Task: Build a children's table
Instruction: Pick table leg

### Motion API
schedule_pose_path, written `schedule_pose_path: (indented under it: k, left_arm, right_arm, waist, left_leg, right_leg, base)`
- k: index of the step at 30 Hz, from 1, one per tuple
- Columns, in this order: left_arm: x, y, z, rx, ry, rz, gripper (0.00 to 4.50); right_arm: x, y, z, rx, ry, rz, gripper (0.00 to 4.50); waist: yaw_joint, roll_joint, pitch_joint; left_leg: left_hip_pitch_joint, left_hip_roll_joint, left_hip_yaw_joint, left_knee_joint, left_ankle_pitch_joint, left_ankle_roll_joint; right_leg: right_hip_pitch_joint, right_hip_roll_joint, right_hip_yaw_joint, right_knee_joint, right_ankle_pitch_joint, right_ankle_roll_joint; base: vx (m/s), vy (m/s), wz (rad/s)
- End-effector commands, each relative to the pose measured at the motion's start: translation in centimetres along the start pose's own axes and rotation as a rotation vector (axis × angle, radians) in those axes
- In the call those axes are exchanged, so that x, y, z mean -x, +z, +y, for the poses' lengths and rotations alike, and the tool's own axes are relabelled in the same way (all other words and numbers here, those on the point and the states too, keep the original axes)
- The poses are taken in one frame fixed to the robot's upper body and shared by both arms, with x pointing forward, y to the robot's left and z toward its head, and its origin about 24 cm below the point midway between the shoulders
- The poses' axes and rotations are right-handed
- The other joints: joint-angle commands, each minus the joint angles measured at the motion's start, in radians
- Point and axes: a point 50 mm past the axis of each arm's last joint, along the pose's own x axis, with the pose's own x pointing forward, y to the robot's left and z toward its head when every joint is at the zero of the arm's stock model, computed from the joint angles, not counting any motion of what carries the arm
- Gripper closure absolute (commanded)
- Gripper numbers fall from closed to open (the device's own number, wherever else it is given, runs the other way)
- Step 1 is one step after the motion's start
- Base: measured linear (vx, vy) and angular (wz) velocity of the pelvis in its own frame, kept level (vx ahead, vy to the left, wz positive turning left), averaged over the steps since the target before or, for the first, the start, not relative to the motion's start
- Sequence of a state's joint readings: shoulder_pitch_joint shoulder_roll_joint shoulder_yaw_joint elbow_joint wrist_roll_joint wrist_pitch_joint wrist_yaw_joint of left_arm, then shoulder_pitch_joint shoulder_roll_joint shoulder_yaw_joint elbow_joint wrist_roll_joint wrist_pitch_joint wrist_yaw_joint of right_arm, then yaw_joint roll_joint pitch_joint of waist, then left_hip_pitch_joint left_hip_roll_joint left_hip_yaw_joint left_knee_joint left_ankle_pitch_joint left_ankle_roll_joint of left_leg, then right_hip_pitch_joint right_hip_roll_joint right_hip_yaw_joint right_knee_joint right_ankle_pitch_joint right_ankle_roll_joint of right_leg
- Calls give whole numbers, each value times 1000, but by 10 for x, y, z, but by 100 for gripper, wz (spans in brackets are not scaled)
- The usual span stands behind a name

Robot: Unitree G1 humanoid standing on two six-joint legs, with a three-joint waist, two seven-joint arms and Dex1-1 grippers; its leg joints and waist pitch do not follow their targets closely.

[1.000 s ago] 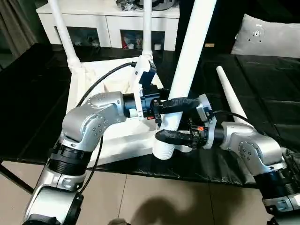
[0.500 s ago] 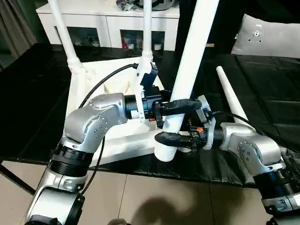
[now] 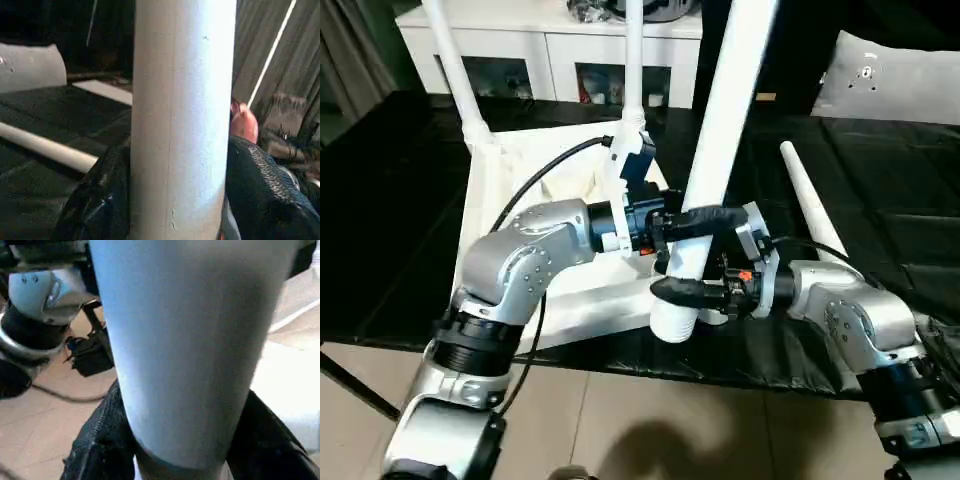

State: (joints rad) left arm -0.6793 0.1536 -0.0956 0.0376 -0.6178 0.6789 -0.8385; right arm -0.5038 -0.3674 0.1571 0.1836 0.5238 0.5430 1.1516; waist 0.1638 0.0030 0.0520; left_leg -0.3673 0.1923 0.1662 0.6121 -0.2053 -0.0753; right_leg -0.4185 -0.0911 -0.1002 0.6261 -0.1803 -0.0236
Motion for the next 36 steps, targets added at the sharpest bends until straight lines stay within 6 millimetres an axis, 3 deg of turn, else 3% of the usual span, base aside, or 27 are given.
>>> schedule_pose_path:
  k: [1,4,6,8,11,16,17,19,22,23,24,25,27,28,30,32,36]
  left_arm:
    - [-13,15,-14,-12,-96,-86,149]
    - [-19,21,-22,23,-142,-149,145]
    - [-23,21,-26,37,-162,-156,107]
    - [-26,19,-26,38,-152,-148,102]
    - [-30,14,-27,29,-142,-115,72]
    - [-33,12,-29,32,-127,-124,31]
    - [-32,14,-27,23,-105,-157,15]
    - [-31,20,-23,31,-62,-225,4]
    - [-26,28,-13,103,12,-357,0]
    - [-23,32,-10,135,30,-415,0]
    - [-20,34,-7,156,45,-456,0]
    - [-15,36,-3,171,82,-499,0]
    - [-6,38,5,178,153,-539,0]
    - [0,38,8,165,184,-537,0]
    - [6,36,11,136,234,-508,0]
    - [10,33,15,96,285,-458,0]
    - [27,4,31,-155,496,-136,0]
  right_arm:
    - [2,-2,-10,-15,-104,14,259]
    - [-3,-6,-12,-16,-119,25,259]
    - [-9,-7,-9,-21,-104,20,259]
    - [-11,-7,-8,-22,-103,18,259]
    - [-13,-8,-8,-24,-104,16,259]
    - [-15,-10,-8,-28,-114,4,259]
    - [-14,-10,-8,-33,-122,-7,259]
    - [-14,-8,-9,-34,-132,-22,259]
    - [-13,-4,-12,-56,-165,-83,259]
    - [-12,-3,-13,-58,-184,-99,259]
    - [-11,-3,-14,-58,-199,-110,260]
    - [-9,-2,-15,-55,-224,-127,260]
    - [-6,-1,-16,-54,-266,-161,260]
    - [-4,-1,-16,-54,-285,-171,260]
    - [1,-3,-17,-41,-346,-175,261]
    - [5,-2,-19,-38,-402,-197,261]
    - [25,-3,-26,-2,-629,-190,261]
  waist:
    - [-3,-21,-75]
    - [-5,-20,-76]
    - [-6,-20,-75]
    - [-5,-17,-74]
    - [-7,-24,-72]
    - [-10,-25,-73]
    - [-14,-36,-72]
    - [-14,-29,-72]
    - [-17,-32,-72]
    - [-15,-25,-71]
    - [-18,-29,-71]
    - [-15,-21,-72]
    - [-17,-27,-71]
    - [-18,-22,-71]
    - [-15,-27,-72]
    - [-18,-24,-73]
    - [-20,-13,-71]
  left_leg:
    - [-5,30,-3,-63,-31,37]
    - [-5,29,-2,-62,-31,37]
    - [-5,29,-3,-62,-31,45]
    - [-4,29,-3,-63,-38,46]
    - [-4,30,-3,-65,-48,44]
    - [-5,29,-4,-65,-41,37]
    - [-7,29,-2,-65,-36,42]
    - [-6,30,-3,-64,-33,44]
    - [-9,29,-2,-63,-34,46]
    - [-8,28,-3,-63,-37,46]
    - [-8,28,-2,-63,-41,48]
    - [-8,26,-4,-62,-42,45]
    - [-9,26,-4,-64,-44,42]
    - [-8,26,-5,-64,-49,43]
    - [-6,27,-6,-65,-37,43]
    - [-5,27,-6,-65,-30,41]
    - [2,31,-9,-72,-39,19]
  right_leg:
    - [71,-59,53,-69,-182,-155]
    - [71,-59,53,-68,-151,-174]
    - [73,-57,54,-66,-135,-178]
    - [73,-57,53,-69,-154,-172]
    - [75,-57,54,-73,-175,-159]
    - [76,-58,54,-71,-178,-152]
    - [76,-57,54,-73,-174,-150]
    - [75,-59,54,-72,-175,-153]
    - [78,-59,54,-72,-156,-168]
    - [77,-60,53,-72,-157,-173]
    - [78,-58,53,-74,-160,-171]
    - [77,-59,53,-72,-159,-176]
    - [79,-56,52,-74,-156,-167]
    - [78,-55,51,-77,-163,-154]
    - [78,-56,52,-74,-162,-142]
    - [76,-54,51,-73,-157,-138]
    - [70,-54,53,-77,-181,-90]
  base:
    - [0,0,0]
    - [0,0,0]
    - [0,0,0]
    - [0,0,0]
    - [0,0,0]
    - [0,0,0]
    - [0,0,0]
    - [0,0,0]
    - [0,0,0]
    - [0,0,0]
    - [0,0,0]
    - [0,0,0]
    - [0,0,0]
    - [0,0,0]
    - [0,0,0]
    - [0,0,0]
    - [0,0,0]
